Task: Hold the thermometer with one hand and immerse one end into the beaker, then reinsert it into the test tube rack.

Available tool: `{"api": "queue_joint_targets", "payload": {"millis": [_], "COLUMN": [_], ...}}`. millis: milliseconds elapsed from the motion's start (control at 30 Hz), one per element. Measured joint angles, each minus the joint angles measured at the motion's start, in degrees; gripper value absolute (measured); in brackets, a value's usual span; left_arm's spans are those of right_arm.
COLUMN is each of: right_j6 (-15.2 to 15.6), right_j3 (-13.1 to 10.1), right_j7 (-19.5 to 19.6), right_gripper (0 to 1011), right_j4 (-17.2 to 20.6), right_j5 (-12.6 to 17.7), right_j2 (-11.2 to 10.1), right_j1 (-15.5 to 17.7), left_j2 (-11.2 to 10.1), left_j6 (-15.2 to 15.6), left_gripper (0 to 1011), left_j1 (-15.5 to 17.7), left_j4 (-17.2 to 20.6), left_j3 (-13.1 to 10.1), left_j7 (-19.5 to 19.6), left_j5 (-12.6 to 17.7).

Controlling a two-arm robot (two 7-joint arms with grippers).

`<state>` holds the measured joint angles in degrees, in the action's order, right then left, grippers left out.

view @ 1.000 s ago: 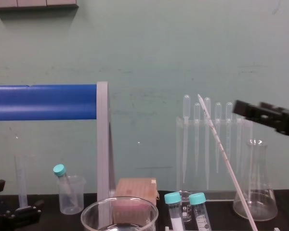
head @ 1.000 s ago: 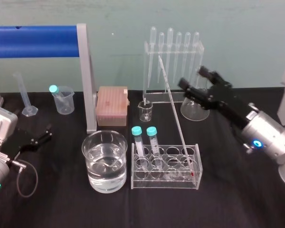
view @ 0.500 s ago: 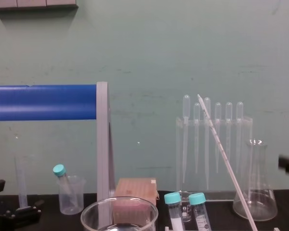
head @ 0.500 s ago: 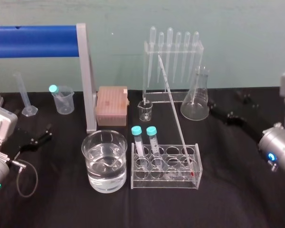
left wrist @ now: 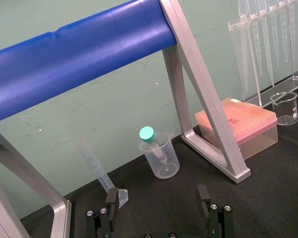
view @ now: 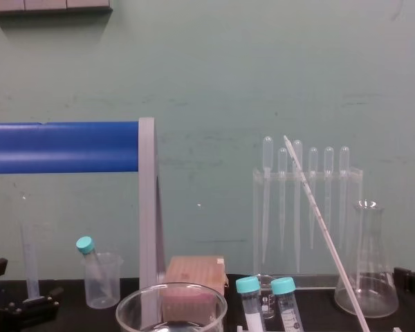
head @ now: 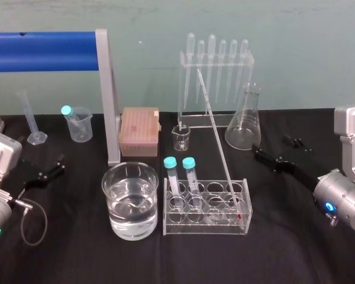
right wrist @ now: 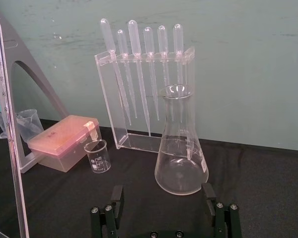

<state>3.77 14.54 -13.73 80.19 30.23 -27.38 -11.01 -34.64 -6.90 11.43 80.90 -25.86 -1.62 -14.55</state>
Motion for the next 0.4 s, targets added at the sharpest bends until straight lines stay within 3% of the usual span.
{"api": "queue_joint_targets", "payload": {"millis": [400], "right_j6": [0.0], "right_j3": [0.1], "right_j7": [0.5], "right_gripper": [1003], "right_j4": [0.4], "right_j5": [-0.1], "right_j2": [-0.3], "right_j1": [0.1], "left_j2": [0.0], "left_j6": [0.0], "left_gripper": [1008], "left_j1": [0.0], "left_j4": [0.0], "left_j3": [0.0], "left_j7": [0.0], "left_j5": [0.0]}}
